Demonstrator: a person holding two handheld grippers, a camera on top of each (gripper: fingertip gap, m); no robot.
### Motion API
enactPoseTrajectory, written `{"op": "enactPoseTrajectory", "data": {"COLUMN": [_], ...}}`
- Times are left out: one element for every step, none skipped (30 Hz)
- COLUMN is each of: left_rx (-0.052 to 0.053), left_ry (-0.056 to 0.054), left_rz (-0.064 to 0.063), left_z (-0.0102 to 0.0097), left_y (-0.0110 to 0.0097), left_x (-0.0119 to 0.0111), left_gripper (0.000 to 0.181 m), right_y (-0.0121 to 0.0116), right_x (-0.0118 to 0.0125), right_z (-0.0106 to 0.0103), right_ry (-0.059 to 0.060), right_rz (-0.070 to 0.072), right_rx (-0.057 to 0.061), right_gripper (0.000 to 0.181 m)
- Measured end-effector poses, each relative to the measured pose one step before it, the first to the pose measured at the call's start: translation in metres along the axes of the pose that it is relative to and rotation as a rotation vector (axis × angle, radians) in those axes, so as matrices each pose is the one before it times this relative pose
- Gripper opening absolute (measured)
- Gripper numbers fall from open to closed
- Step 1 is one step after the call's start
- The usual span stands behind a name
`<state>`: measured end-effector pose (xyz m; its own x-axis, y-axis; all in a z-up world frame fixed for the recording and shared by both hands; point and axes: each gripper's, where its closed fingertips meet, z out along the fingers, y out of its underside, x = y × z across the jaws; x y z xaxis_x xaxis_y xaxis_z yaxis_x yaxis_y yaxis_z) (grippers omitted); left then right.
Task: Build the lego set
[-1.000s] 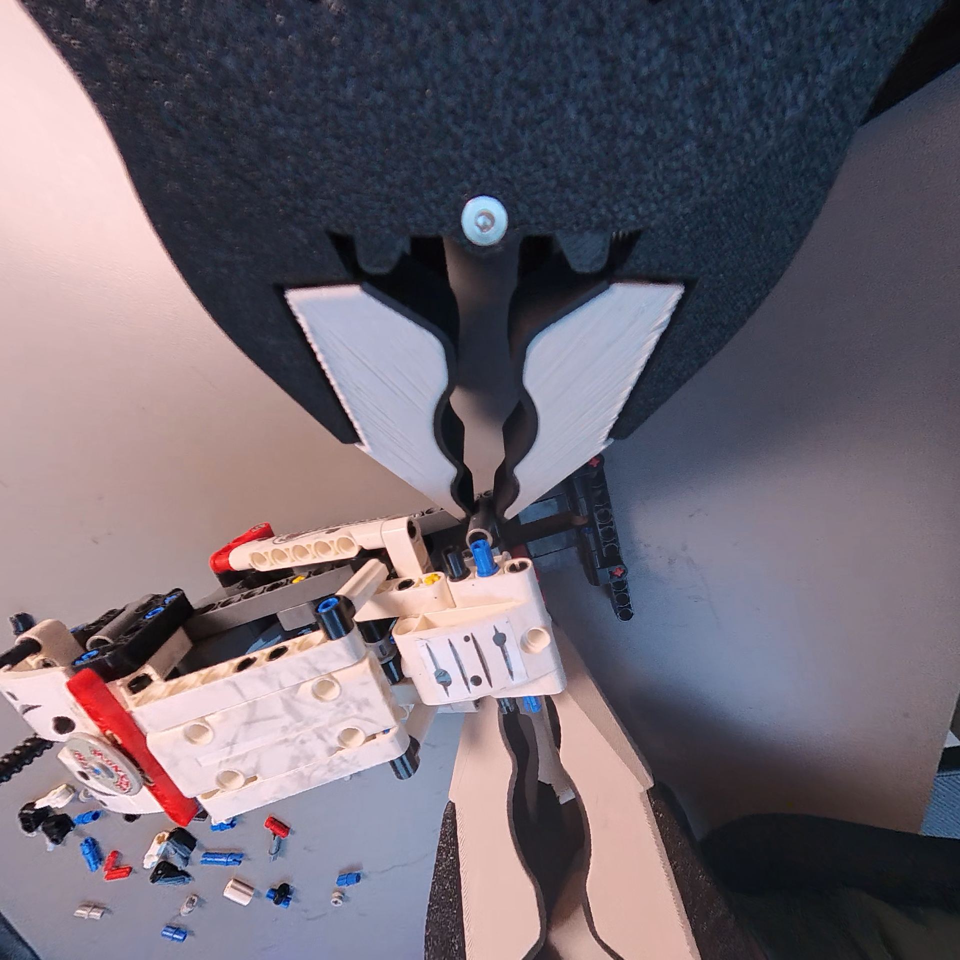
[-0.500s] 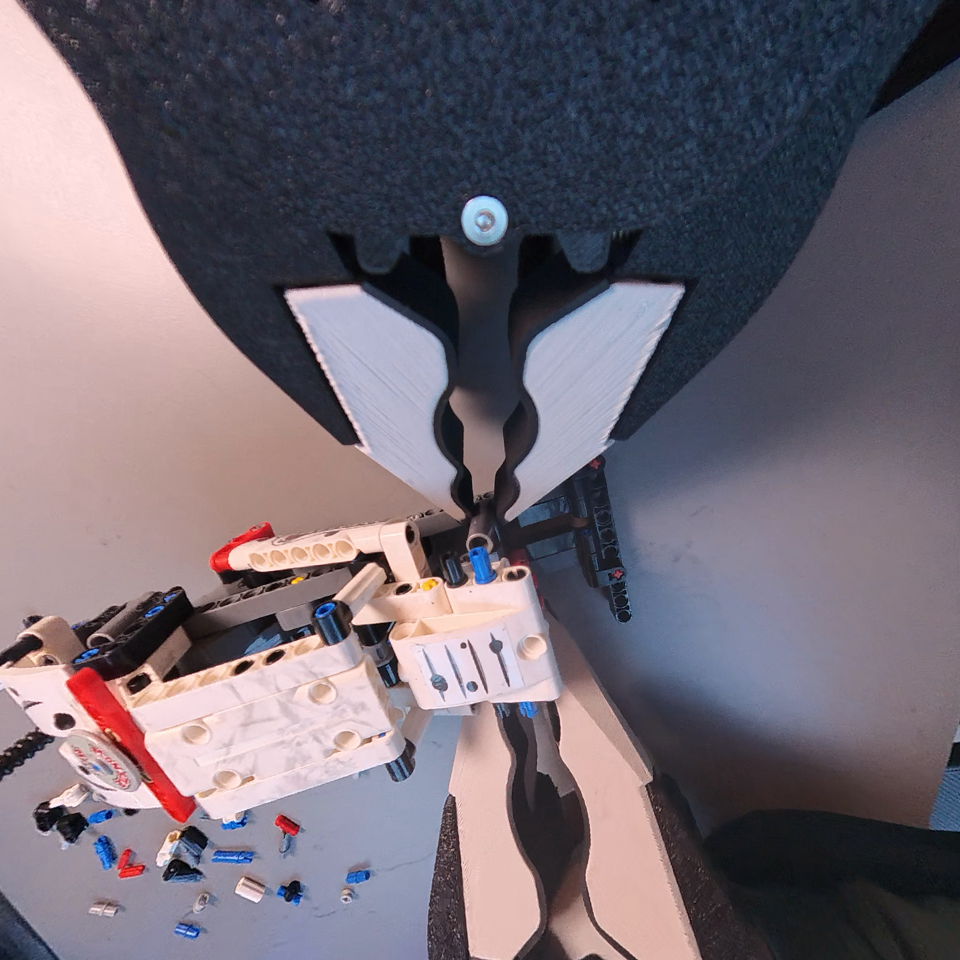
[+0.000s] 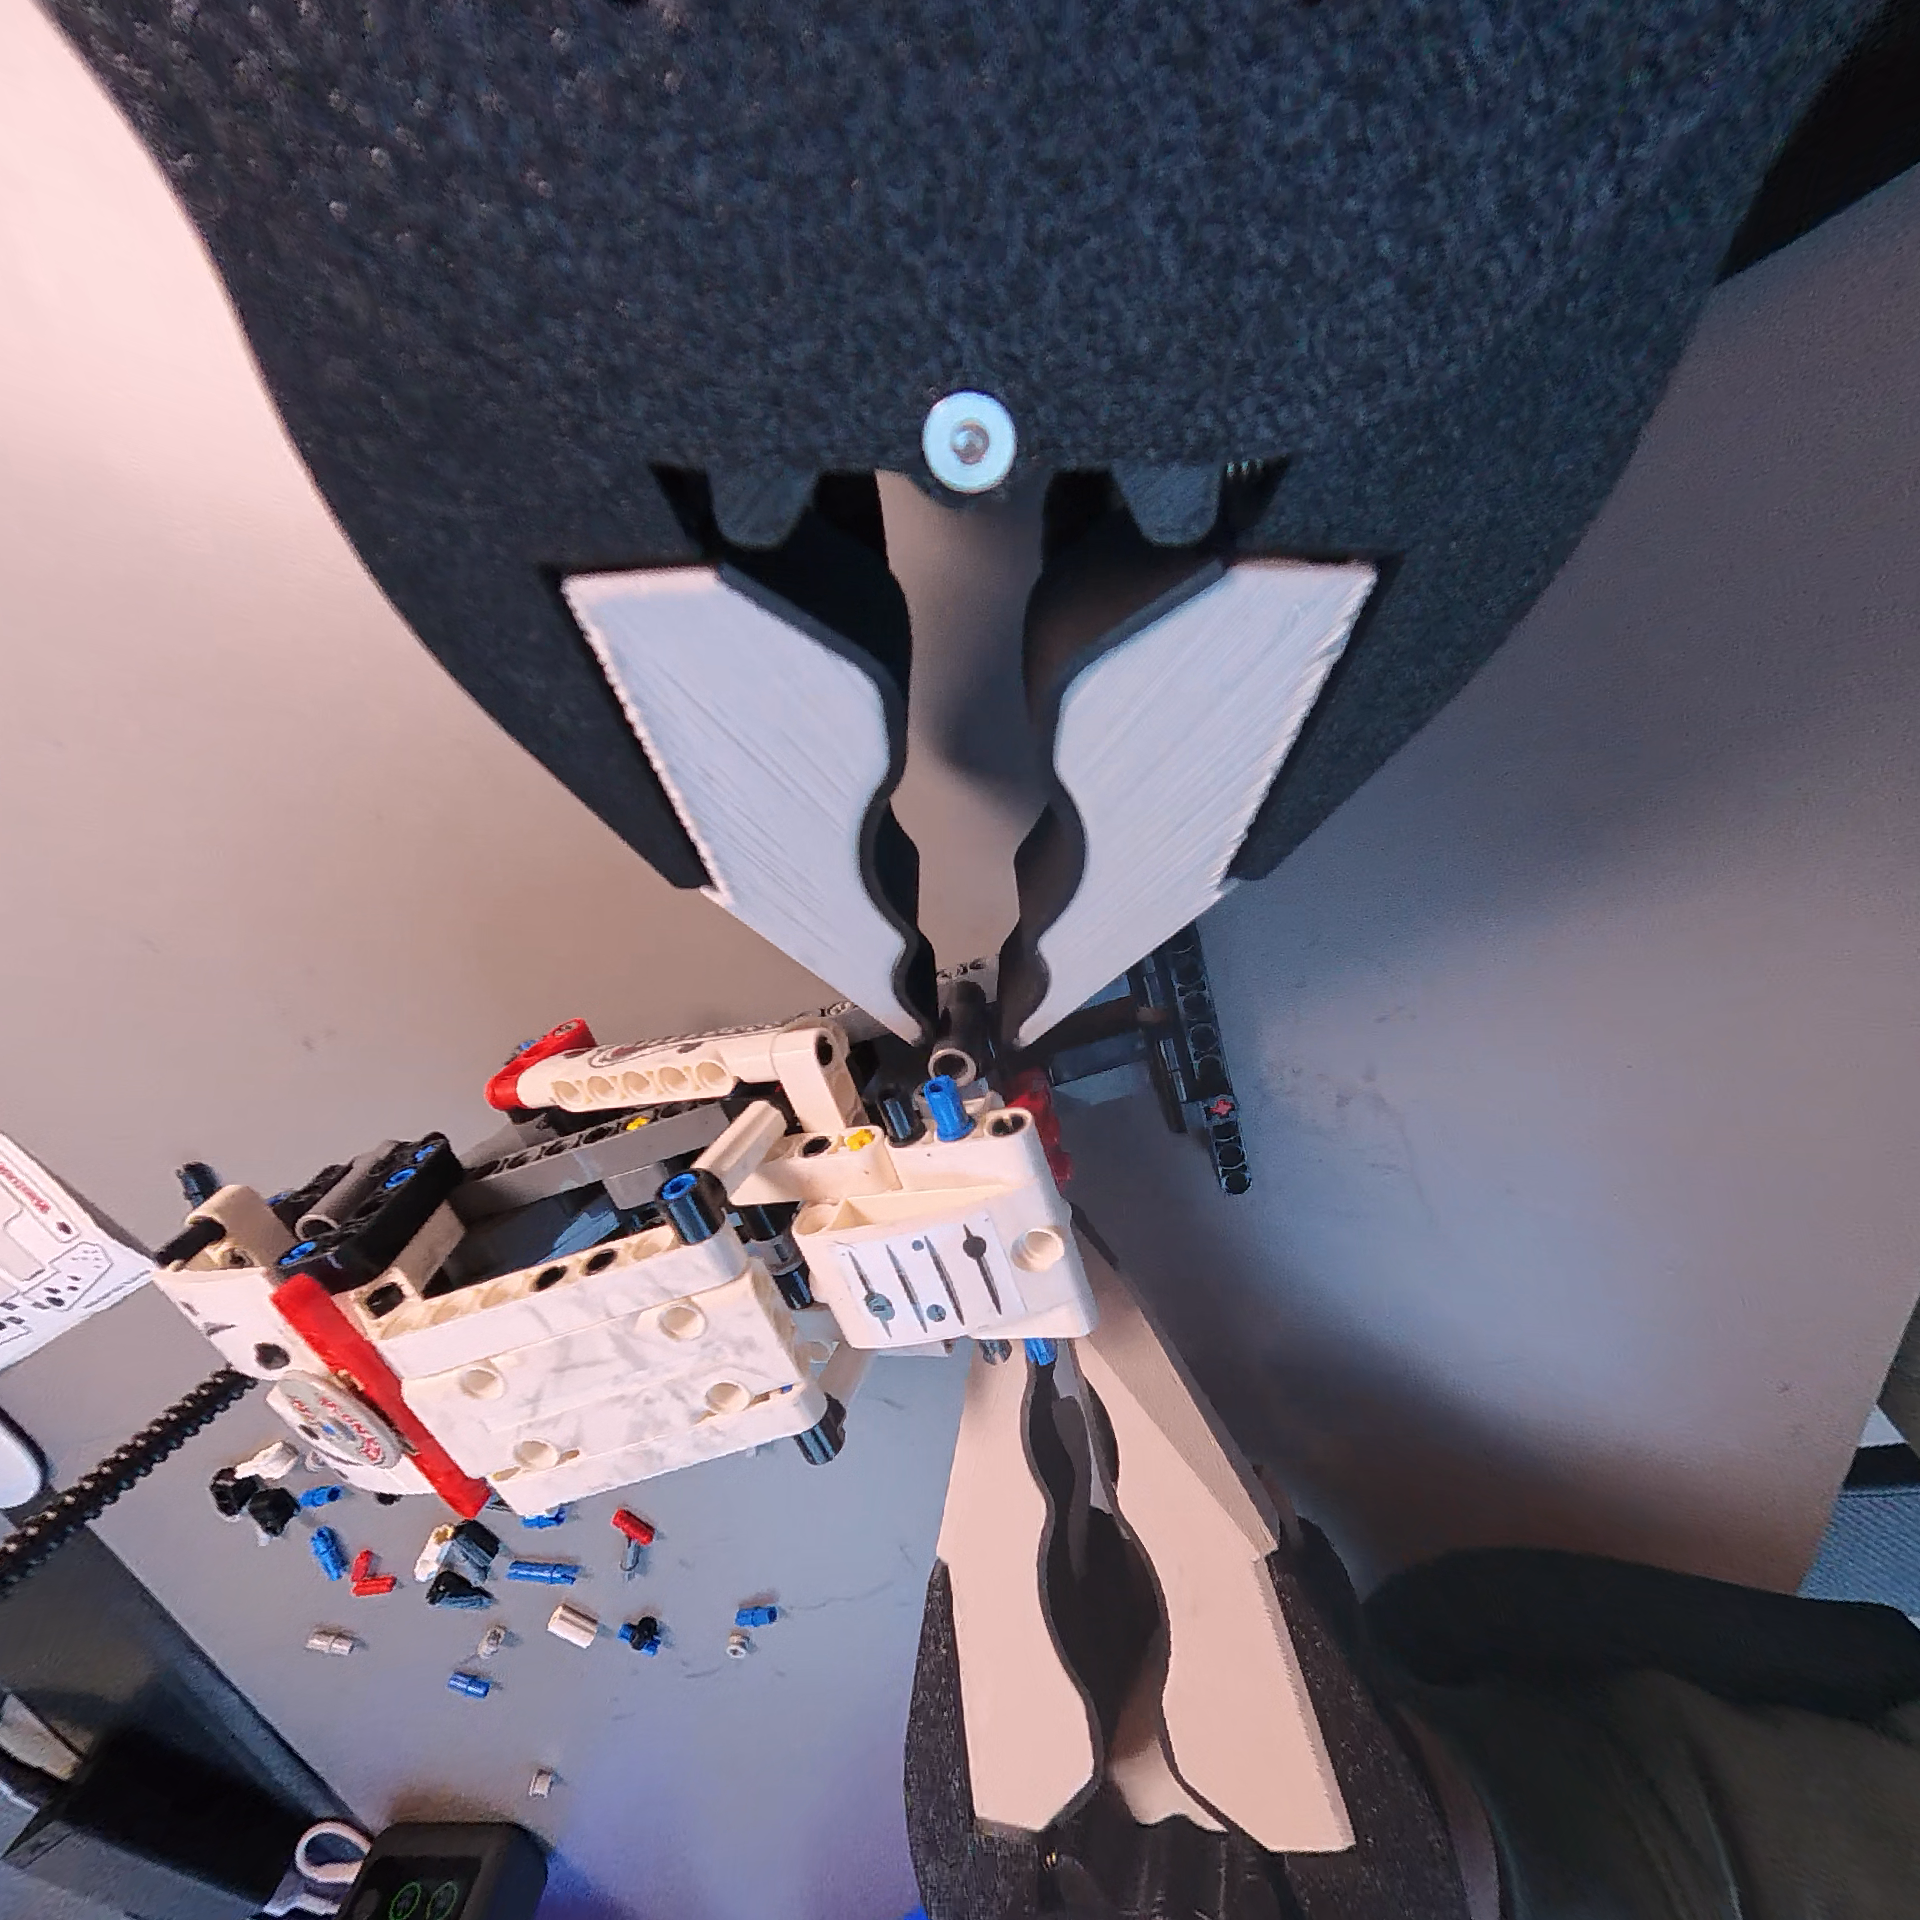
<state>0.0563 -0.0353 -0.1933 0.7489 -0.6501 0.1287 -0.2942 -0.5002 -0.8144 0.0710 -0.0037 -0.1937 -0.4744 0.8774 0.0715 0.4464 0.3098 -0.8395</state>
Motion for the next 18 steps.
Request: {"op": "enactPoseTrajectory", "data": {"left_rx": [0.005,0.0041,0.004,0.0039,0.0021,-0.0027,-0.0041,-0.0069,-0.0047,-0.0005,0.0023,0.0008,-0.0014,-0.0046,-0.0031,-0.0015,0.0007,-0.0004], "left_ry": [0.0023,0.0009,-0.001,-0.0024,-0.0048,-0.0068,-0.0055,-0.0007,0.002,0.0003,-0.0021,-0.0007,-0.0034,-0.0037,-0.0039,-0.0021,0.0023,0.0063], "left_rz": [-0.0097,-0.0058,-0.0059,-0.0052,-0.0011,0.006,0.0094,0.009,0.003,0.0008,-0.0013,-0.0007,0.0046,0.0053,0.0055,0.003,-0.0037,-0.007], "left_z": [0.0005,0.00033,0.00056,0.00091,0.00114,0.00064,0.00049,0.00028,0.00014,0.00043,0.00068,0.00075,0.00066,0.00072,0.00054,0.00048,0.0003,0.00017], "left_y": [-0.00047,-0.00018,-0.00017,-0.00051,-0.00055,-0.00023,-0.00038,0.00038,-0.00016,-0.0002,-0.00024,-0.00023,-0.00038,-0.00013,-0.00042,-0.00034,-0.00042,-0.00034], "left_x": [0.00004,0.00011,0.00006,-0.00006,-0.00028,-0.00026,-0.00026,0.00045,0.00005,-0.00047,-0.00056,-0.0001,-0.00028,-0.00028,-0.00052,-0.00063,-0.00065,-0.00064], "left_gripper": [0.004,0.004,0.004,0.004,0.004,0.004,0.003,0.003,0.003,0.003,0.003,0.003,0.002,0.003,0.003,0.003,0.002,0.002], "right_y": [0.00009,-0.00002,0.00053,0.00037,0.00006,-0.00002,0.00017,0.00036,0.00021,0.00017,-0.0001,0.00028,0.00009,0.00013,0.00014,0.00001,0.00026,0.00024], "right_x": [0.0005,0.00042,0.0005,0.00101,0.00102,0.00054,-0.0004,-0.0007,-0.00064,-0.00034,0.00058,-0.00021,-0.00062,-0.0007,-0.00067,-0.00021,0.00014,0.00031], "right_z": [0.00005,-0.00009,-0.00057,-0.00039,-0.00012,-0.00005,-0.00024,-0.00033,0.00015,0.00043,0.00054,0.00045,0.00052,0.00051,0.00036,0.0,-0.00014,-0.00038], "right_ry": [0.0032,0.0009,0.0013,0.003,0.0046,0.0037,-0.004,-0.0077,-0.0092,-0.0062,0.0004,-0.002,-0.0033,-0.0034,-0.0034,-0.0027,-0.0028,0.0], "right_rz": [-0.0009,0.0005,0.0022,0.0025,0.0025,0.0033,0.0052,0.0051,0.0035,-0.0004,-0.0009,-0.0004,-0.0039,-0.0041,-0.0034,0.0008,0.005,0.0043], "right_rx": [-0.0001,-0.0001,-0.0013,-0.0018,-0.0005,0.0008,0.0015,0.0003,-0.0014,-0.0019,-0.0011,-0.0023,-0.0022,-0.0028,-0.0018,0.0,0.0,-0.0008], "right_gripper": [0.01,0.01,0.011,0.011,0.011,0.011,0.011,0.01,0.01,0.01,0.01,0.01,0.01,0.01,0.009,0.009,0.008,0.008]}}
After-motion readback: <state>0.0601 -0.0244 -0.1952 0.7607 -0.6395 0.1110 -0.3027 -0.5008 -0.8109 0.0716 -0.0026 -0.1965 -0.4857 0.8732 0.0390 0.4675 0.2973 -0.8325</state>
